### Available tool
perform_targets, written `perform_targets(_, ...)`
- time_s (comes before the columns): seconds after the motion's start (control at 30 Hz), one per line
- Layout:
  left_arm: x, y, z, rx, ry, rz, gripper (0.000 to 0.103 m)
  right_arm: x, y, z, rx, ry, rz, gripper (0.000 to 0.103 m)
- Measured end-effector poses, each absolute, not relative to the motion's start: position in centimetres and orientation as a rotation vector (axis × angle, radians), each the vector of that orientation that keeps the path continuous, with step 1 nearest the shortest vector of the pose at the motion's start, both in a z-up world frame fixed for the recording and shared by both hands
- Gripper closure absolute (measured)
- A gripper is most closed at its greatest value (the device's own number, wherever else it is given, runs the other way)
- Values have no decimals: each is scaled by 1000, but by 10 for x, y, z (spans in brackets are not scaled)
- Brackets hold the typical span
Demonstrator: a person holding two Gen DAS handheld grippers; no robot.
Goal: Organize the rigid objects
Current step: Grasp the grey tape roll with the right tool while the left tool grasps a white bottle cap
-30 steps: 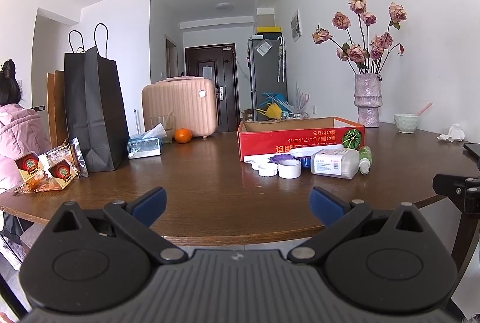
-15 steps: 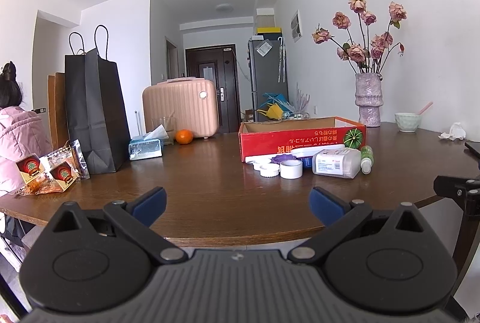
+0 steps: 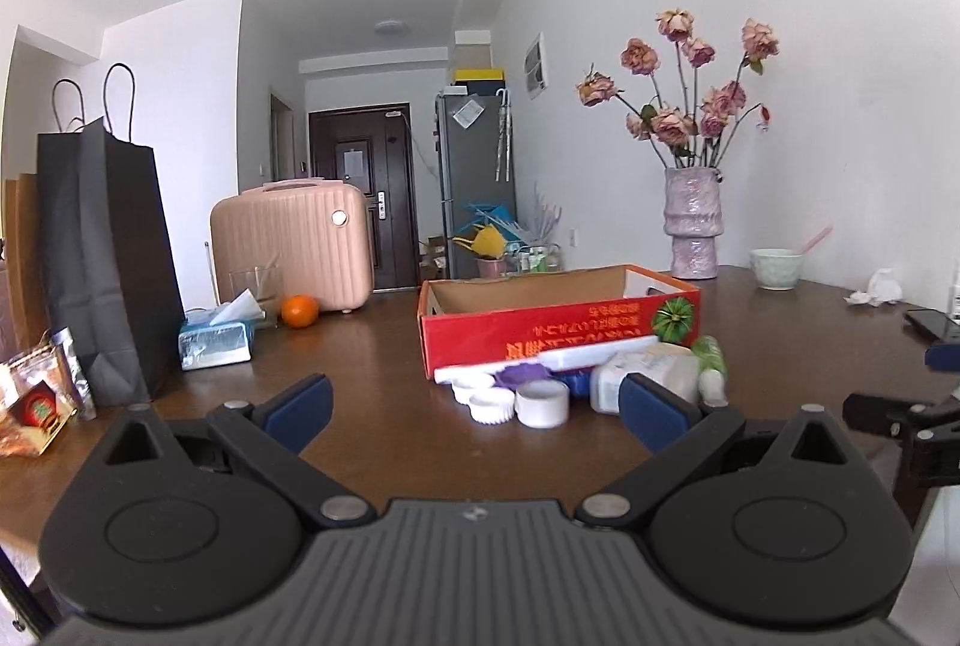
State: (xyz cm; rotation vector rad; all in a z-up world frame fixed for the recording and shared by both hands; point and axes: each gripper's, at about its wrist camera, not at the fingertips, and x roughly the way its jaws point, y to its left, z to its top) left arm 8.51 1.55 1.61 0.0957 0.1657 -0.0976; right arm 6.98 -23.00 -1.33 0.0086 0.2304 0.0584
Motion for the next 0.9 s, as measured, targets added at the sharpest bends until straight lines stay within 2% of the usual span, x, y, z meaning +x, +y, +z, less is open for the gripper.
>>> perform_targets(0.2,151,0,1,171,320,-96,0,131,-222,-10,-67,231,61,0)
perform_targets(0.33,183,-1,-12,147,398,-117,0,173,-219,-11,-31,313,117,1)
perform_targets(0.43,201,9,-19,105,441,-78,0,191,-213,-11,21,365,215,10)
perform_targets(0.6,215,40,-24,81,485,4,0,213,-182,-12,20,399,332,31)
perform_targets(0.9,228,89,-20,29,513,109,0,288,-103,-21,-71,553,378,41)
